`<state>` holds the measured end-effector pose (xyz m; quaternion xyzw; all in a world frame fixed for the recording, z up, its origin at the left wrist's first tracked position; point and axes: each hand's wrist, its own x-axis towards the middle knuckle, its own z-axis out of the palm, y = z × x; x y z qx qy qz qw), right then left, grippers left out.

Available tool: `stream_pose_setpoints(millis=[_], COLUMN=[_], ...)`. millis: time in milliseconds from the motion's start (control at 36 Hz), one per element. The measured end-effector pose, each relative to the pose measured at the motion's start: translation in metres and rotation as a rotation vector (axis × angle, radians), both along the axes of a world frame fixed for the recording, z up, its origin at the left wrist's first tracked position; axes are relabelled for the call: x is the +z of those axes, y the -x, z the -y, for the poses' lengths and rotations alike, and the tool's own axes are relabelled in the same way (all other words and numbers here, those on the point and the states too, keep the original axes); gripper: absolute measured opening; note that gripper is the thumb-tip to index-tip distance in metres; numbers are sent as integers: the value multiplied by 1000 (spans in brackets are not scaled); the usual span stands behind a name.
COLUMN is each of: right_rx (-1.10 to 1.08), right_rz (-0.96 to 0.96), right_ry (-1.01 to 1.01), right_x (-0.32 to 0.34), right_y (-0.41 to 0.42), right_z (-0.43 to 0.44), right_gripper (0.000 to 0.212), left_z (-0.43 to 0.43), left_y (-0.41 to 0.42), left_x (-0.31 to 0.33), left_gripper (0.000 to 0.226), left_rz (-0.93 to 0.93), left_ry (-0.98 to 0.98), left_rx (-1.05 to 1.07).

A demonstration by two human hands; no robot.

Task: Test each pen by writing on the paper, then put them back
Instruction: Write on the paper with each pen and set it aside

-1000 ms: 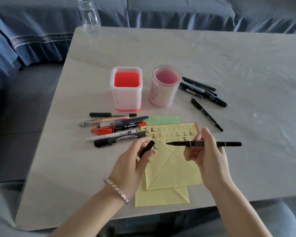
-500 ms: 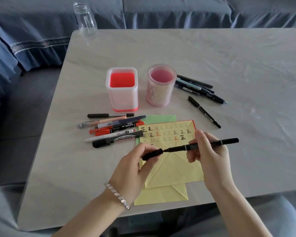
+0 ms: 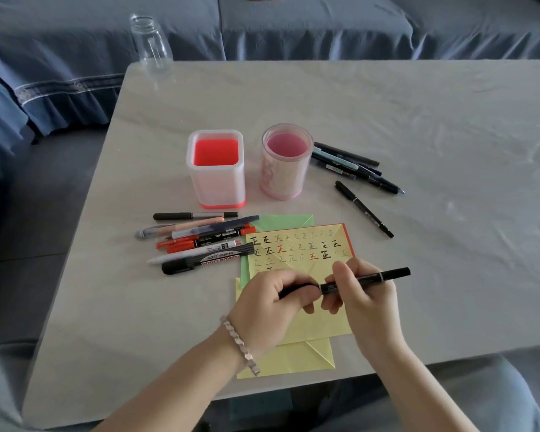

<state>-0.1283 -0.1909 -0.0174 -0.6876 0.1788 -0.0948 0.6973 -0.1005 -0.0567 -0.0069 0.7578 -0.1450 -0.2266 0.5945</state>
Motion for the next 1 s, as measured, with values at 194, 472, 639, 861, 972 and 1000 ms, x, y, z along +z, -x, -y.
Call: stream_pose_setpoints(millis=[194, 472, 639, 861, 972, 1000], right_rx=[272, -21, -53, -35, 38, 58], right_rz=[105, -79, -353, -266, -168, -149], right_ry=[30, 779, 1061, 896, 840, 831], right_x=[-8, -45, -51, -45, -36, -33], right_y=[-3, -53, -83, -73, -58, -54], right_z=[16, 70, 88, 71, 62, 60], right_gripper=[28, 6, 35, 27, 25, 24], left_z=[-4, -44, -66, -83, -85, -86], left_y=[-12, -16, -23, -60, -73, -74], left_x=[0, -21, -28, -46, -57, -58], left_gripper=[17, 12, 9, 13, 15, 19], left_rz=[-368, 326, 451, 659, 627, 628], left_ry=[67, -382, -404, -622, -779, -783], left_rx=[-110, 306, 488, 475, 470, 463])
